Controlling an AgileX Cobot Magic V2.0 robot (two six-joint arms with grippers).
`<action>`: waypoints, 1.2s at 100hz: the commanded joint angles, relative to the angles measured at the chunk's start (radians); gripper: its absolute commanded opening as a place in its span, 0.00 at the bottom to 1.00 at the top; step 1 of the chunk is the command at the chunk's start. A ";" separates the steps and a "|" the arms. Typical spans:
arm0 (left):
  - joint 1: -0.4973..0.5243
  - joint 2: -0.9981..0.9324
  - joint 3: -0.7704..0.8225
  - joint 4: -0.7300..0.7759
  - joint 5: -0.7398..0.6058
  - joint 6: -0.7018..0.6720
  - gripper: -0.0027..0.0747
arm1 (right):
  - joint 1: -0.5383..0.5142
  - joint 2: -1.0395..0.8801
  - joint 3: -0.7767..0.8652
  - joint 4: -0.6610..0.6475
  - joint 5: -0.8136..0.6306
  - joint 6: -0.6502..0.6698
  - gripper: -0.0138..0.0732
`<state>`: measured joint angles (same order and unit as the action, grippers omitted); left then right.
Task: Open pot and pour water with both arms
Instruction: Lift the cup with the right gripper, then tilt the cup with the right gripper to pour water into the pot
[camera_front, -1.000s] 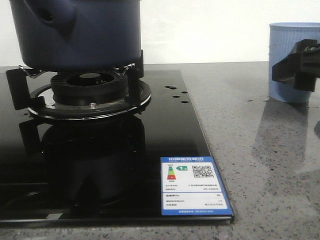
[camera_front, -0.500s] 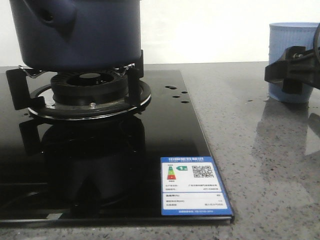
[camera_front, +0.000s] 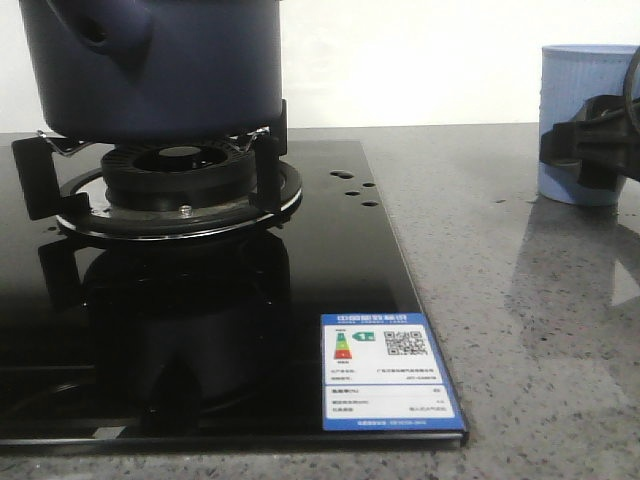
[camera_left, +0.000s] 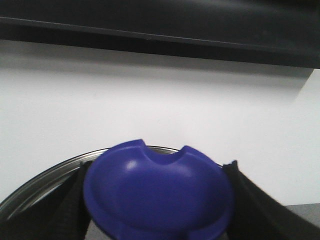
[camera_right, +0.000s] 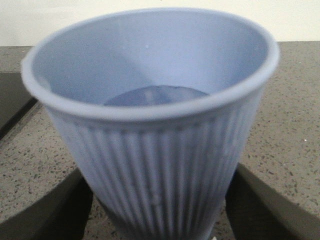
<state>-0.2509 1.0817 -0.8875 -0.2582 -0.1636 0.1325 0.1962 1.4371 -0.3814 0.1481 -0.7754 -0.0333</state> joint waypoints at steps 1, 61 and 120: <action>0.004 -0.028 -0.041 0.006 -0.101 0.003 0.52 | -0.001 -0.023 -0.026 -0.006 -0.086 -0.002 0.54; 0.004 -0.026 -0.041 0.006 -0.101 0.003 0.52 | -0.001 -0.147 -0.048 -0.100 -0.009 -0.002 0.54; 0.004 -0.026 -0.041 0.006 -0.101 0.003 0.52 | 0.104 -0.262 -0.492 -0.268 0.581 -0.002 0.54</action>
<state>-0.2509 1.0817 -0.8875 -0.2582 -0.1615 0.1325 0.2731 1.1982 -0.7766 -0.0873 -0.1379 -0.0333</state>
